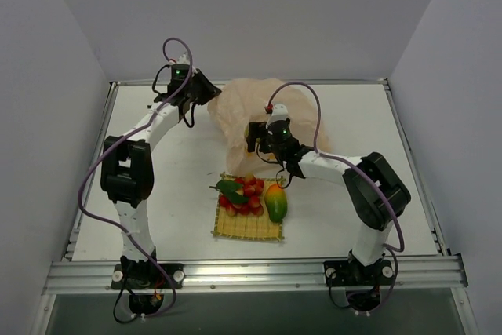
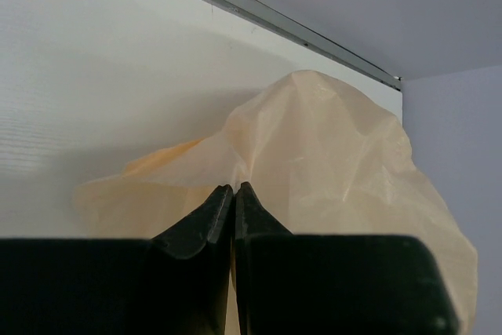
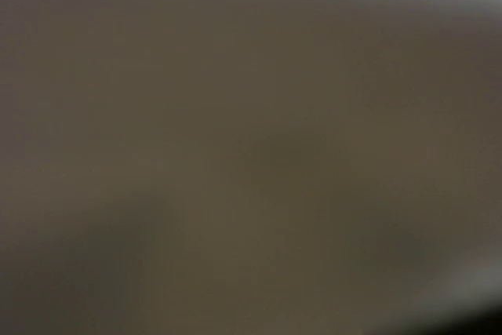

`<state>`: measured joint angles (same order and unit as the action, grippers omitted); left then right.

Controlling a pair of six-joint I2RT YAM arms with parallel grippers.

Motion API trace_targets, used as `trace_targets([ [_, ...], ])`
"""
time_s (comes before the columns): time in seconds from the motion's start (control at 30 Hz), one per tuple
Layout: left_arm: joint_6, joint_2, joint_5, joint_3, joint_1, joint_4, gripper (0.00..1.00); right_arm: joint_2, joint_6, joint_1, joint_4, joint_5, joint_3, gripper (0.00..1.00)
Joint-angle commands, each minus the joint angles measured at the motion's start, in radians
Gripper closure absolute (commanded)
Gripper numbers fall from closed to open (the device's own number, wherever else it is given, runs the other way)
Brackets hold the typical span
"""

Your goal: Take the fake fruits out of the plastic bag

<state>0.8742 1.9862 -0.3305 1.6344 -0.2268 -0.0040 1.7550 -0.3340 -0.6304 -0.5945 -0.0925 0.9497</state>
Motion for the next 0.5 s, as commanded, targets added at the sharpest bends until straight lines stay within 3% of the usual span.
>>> trace_targets([
  [0.0,-0.040,-0.035,0.007,0.033,0.007,-0.019,0.98,0.053,-0.017,0.014,0.018,-0.067,0.090,0.19],
  [0.23,-0.050,0.000,-0.028,0.012,0.015,-0.014,0.98,0.204,-0.003,0.050,0.056,-0.050,0.250,0.07],
  [0.47,-0.047,0.029,-0.054,0.015,0.024,0.024,0.98,0.339,0.007,0.060,0.028,0.022,0.369,0.06],
])
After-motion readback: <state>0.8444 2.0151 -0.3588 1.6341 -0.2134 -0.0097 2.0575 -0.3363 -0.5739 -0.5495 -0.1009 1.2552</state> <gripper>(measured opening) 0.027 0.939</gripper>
